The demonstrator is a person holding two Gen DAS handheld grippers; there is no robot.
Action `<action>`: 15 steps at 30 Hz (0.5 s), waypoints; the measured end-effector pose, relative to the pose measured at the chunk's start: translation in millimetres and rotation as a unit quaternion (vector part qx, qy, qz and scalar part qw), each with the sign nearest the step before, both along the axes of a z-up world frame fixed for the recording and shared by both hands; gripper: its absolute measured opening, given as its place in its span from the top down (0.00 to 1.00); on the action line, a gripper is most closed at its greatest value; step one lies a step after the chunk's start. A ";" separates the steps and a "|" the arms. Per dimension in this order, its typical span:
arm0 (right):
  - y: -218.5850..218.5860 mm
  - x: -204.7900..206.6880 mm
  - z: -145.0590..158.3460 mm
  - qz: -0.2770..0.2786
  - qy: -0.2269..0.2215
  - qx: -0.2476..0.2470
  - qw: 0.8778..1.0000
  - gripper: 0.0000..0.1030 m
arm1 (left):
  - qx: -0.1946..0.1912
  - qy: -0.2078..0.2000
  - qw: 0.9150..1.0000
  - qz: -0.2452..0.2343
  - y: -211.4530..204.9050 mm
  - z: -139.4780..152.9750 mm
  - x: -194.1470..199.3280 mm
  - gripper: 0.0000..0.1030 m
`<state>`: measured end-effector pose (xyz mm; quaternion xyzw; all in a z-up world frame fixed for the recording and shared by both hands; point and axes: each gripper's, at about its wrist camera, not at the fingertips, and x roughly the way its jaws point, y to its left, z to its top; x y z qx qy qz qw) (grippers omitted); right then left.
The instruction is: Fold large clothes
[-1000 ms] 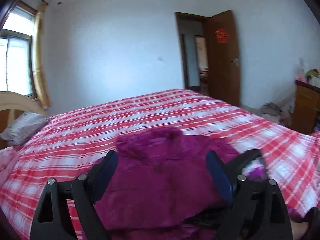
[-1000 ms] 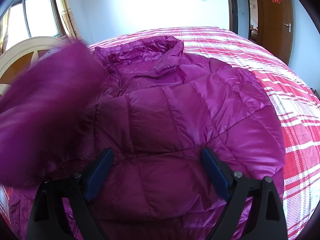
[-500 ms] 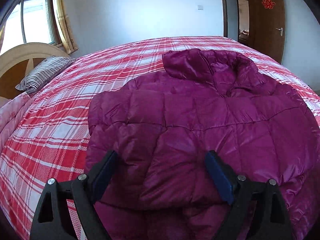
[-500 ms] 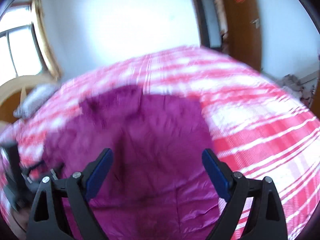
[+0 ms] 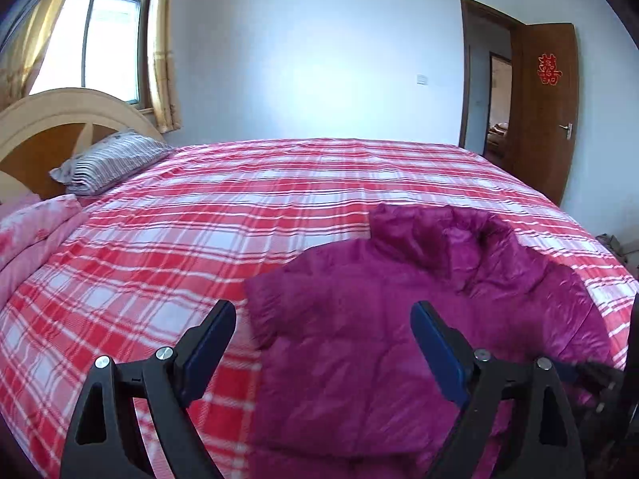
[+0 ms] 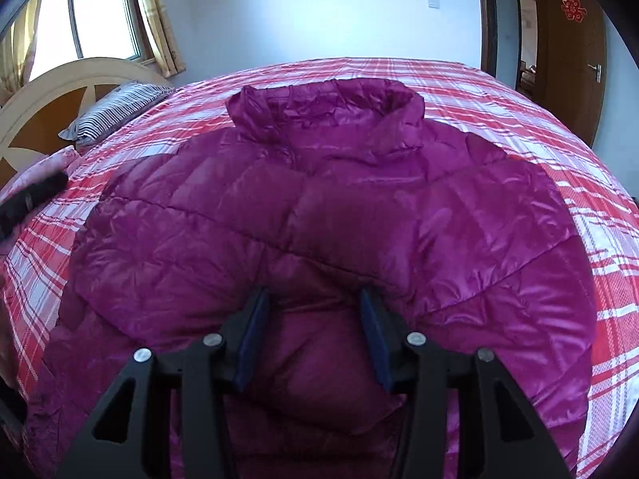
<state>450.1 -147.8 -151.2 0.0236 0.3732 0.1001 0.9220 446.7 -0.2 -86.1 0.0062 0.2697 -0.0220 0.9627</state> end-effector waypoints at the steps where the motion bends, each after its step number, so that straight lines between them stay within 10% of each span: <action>1: 0.9 1.8 -0.5 0.001 0.001 -0.001 1.000 0.50 | -0.004 0.004 1.000 -0.012 -6.3 -1.0 5.4 0.13; 9: -3.6 0.3 -2.3 0.002 -0.004 0.028 1.000 0.50 | -0.037 0.142 0.989 -0.031 -17.4 -72.5 59.6 0.13; 15: 0.3 1.3 -4.1 0.002 -0.002 0.018 1.000 0.50 | -0.034 0.157 0.986 -0.032 -20.3 -88.8 63.1 0.08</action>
